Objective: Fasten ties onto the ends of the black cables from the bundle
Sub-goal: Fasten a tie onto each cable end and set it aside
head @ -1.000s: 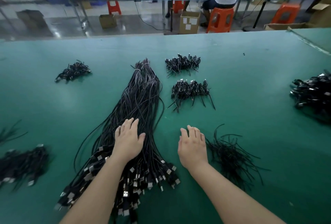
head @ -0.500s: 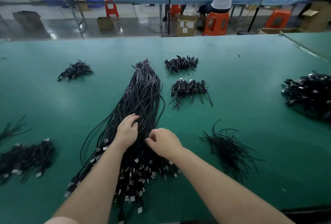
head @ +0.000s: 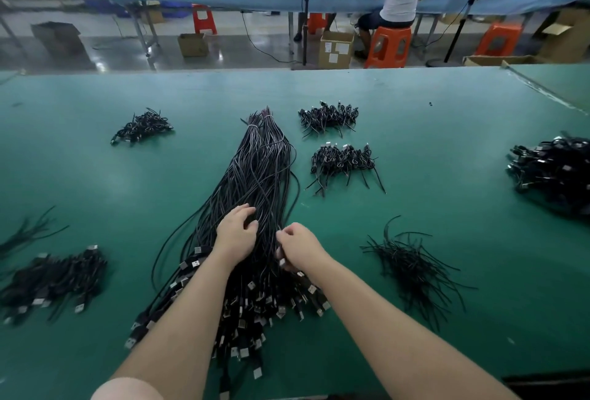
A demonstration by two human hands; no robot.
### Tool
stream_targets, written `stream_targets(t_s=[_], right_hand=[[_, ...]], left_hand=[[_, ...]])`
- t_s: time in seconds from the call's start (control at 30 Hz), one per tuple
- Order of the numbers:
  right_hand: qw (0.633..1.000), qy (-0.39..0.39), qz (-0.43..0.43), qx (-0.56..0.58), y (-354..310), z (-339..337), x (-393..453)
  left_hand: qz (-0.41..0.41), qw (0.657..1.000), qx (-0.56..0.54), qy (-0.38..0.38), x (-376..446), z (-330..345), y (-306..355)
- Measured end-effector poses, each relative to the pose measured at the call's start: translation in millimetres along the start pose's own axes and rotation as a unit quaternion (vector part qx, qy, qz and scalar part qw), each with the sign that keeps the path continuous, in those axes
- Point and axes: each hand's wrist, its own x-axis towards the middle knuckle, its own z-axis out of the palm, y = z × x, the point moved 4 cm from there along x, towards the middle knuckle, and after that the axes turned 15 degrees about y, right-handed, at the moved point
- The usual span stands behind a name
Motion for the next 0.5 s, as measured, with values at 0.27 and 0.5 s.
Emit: stream_targets(t_s=[0.27,0.5], right_hand=[[0.998,0.031,-0.007,-0.059,47.1,-42.4,-2.3],[0.998,-0.034,-0.048,-0.022,63.8,-50.1,-17.4]], left_hand=[[-0.016,1.000,-0.009,-0.012,-5.1,-1.0,0.6],[-0.016,1.000,-0.013,-0.019,-8.0,-3.4,4.8]])
